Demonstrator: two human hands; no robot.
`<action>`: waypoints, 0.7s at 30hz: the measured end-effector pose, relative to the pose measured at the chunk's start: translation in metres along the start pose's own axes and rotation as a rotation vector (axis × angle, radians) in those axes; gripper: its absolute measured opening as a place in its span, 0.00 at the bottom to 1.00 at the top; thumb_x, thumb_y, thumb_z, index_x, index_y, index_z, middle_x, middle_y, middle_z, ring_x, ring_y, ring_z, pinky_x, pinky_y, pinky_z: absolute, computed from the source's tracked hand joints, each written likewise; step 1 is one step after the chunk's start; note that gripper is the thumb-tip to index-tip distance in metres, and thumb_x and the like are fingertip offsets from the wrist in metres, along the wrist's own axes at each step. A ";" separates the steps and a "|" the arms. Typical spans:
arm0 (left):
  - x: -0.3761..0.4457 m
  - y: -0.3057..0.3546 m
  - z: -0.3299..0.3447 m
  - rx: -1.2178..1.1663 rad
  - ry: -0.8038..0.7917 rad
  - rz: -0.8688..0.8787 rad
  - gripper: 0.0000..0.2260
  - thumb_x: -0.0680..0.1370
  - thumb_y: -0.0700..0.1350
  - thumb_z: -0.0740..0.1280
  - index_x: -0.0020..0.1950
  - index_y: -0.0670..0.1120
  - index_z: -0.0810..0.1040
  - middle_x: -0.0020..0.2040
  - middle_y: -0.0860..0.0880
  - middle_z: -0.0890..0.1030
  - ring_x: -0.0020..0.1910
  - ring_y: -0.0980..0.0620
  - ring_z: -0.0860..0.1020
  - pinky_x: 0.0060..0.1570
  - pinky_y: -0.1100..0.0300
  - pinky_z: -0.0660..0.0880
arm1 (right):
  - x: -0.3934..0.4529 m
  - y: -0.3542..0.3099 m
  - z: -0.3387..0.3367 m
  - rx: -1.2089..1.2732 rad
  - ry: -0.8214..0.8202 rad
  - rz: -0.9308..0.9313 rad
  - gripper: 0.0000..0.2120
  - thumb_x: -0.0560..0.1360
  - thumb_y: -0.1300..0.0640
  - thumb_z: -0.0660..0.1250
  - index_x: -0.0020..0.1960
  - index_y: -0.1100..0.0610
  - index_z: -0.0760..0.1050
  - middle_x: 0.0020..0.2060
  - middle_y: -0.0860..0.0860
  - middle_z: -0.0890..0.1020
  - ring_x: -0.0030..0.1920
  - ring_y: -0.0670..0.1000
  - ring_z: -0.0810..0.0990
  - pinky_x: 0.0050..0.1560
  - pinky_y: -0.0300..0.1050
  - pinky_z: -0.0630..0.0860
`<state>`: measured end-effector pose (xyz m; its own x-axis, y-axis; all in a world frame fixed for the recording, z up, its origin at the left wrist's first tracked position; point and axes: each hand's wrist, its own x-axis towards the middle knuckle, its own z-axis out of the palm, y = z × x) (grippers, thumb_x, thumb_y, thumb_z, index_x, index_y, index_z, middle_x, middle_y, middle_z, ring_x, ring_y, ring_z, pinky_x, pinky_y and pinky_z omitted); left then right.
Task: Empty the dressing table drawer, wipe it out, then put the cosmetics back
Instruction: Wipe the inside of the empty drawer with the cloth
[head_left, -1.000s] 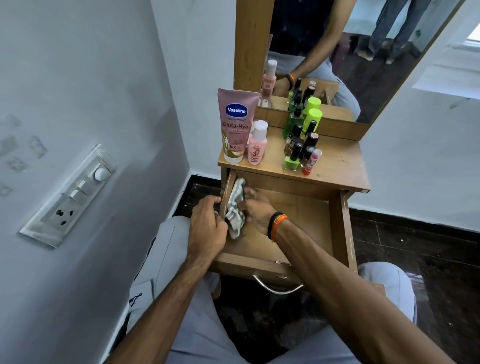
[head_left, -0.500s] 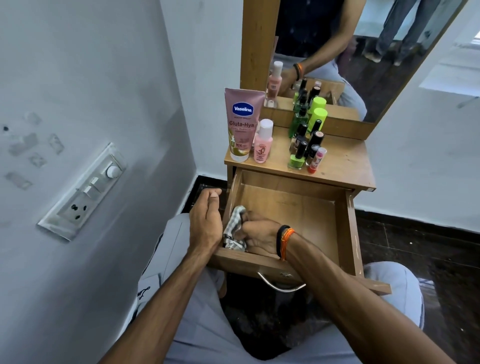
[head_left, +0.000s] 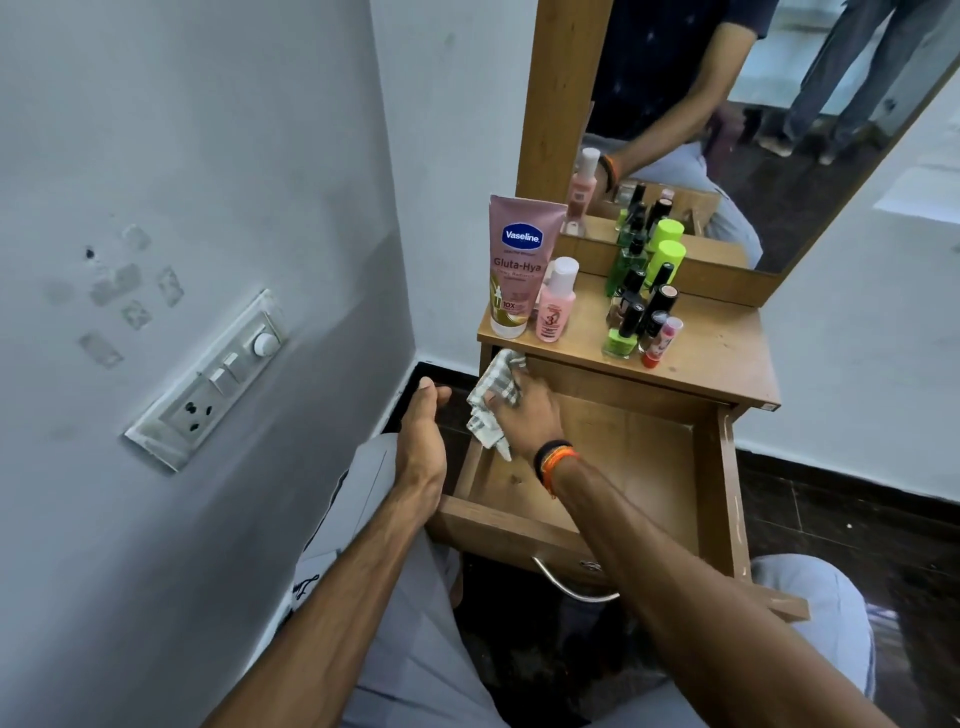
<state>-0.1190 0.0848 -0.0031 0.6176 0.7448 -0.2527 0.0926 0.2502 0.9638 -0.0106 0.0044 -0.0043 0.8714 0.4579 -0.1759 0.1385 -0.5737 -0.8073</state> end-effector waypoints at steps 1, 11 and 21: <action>0.000 0.000 0.000 -0.017 -0.008 -0.010 0.25 0.82 0.63 0.52 0.61 0.47 0.79 0.63 0.49 0.79 0.65 0.50 0.74 0.58 0.56 0.68 | -0.008 0.000 0.003 -0.137 0.011 -0.073 0.22 0.76 0.54 0.67 0.70 0.52 0.73 0.60 0.54 0.79 0.58 0.54 0.79 0.60 0.49 0.78; 0.005 0.005 -0.001 -0.065 -0.174 -0.058 0.40 0.75 0.76 0.46 0.81 0.55 0.57 0.80 0.48 0.60 0.78 0.49 0.61 0.71 0.49 0.61 | -0.041 -0.009 0.000 -0.478 -0.135 -0.274 0.26 0.78 0.55 0.66 0.74 0.47 0.66 0.69 0.57 0.64 0.55 0.57 0.79 0.61 0.50 0.79; 0.011 0.007 0.002 -0.150 -0.188 -0.149 0.47 0.67 0.82 0.49 0.81 0.58 0.55 0.82 0.53 0.54 0.81 0.49 0.53 0.78 0.40 0.45 | 0.007 -0.016 0.006 -0.483 0.013 -0.164 0.24 0.82 0.49 0.57 0.77 0.48 0.62 0.69 0.61 0.63 0.61 0.65 0.76 0.67 0.57 0.70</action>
<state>-0.1104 0.0937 0.0011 0.7412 0.5683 -0.3572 0.0857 0.4477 0.8901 -0.0094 0.0210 0.0042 0.8251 0.5619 -0.0592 0.4732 -0.7445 -0.4710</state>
